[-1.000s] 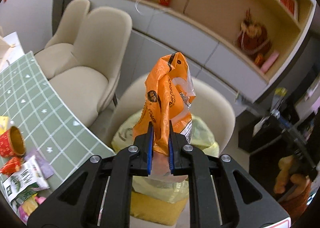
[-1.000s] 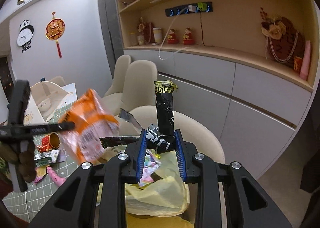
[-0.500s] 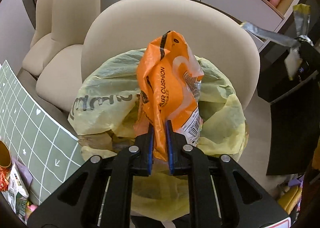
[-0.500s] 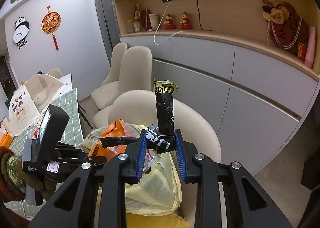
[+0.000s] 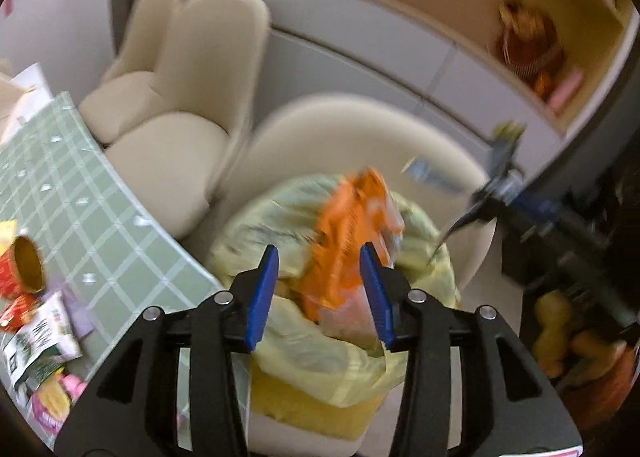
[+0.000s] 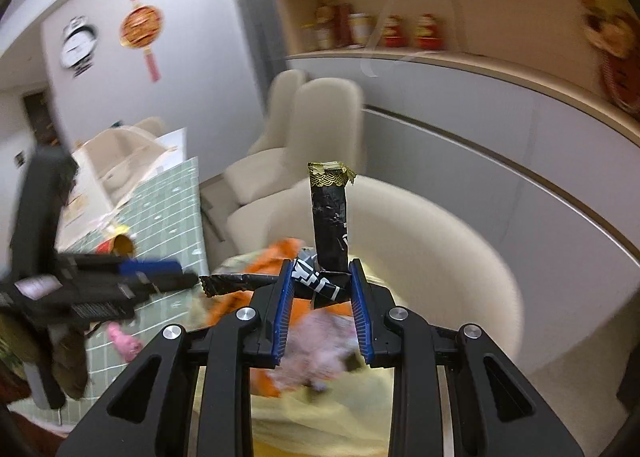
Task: Collect trash
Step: 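Carry the orange bag over the yellow-lined bin and open the left gripper while the right releases the black wrapper, then move both open grippers back over the table wrappers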
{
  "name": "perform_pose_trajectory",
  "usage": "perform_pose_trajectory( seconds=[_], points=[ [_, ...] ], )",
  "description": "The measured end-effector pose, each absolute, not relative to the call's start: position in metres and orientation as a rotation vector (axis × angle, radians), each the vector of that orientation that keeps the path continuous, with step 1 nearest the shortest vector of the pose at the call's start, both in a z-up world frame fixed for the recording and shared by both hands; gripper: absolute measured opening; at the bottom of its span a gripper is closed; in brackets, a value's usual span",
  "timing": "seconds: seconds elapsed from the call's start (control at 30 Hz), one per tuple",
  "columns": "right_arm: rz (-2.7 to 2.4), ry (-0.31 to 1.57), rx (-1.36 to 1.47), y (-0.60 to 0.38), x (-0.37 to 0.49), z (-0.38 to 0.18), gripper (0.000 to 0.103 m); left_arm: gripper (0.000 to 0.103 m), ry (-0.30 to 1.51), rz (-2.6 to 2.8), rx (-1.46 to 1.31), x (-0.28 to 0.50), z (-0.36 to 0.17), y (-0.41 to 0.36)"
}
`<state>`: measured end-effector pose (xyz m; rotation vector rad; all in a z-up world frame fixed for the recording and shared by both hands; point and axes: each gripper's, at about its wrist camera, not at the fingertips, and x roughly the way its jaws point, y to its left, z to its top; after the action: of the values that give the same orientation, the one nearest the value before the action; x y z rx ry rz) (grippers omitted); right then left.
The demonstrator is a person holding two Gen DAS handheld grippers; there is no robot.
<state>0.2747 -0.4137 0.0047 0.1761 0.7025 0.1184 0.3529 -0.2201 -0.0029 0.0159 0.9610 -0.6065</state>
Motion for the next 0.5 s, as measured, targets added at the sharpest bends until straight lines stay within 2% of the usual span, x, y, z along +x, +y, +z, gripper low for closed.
perform_pose_trajectory(
  seconds=[0.2,0.5],
  points=[
    [0.229,0.842,0.191,-0.379,0.321,-0.04,0.027,0.042,0.923,-0.479,-0.092,0.351,0.022,-0.15],
    [0.142,1.047,0.116,-0.366,0.351,-0.11,0.027,0.042,0.979,-0.293,-0.159,0.328,0.008,-0.066]
  ],
)
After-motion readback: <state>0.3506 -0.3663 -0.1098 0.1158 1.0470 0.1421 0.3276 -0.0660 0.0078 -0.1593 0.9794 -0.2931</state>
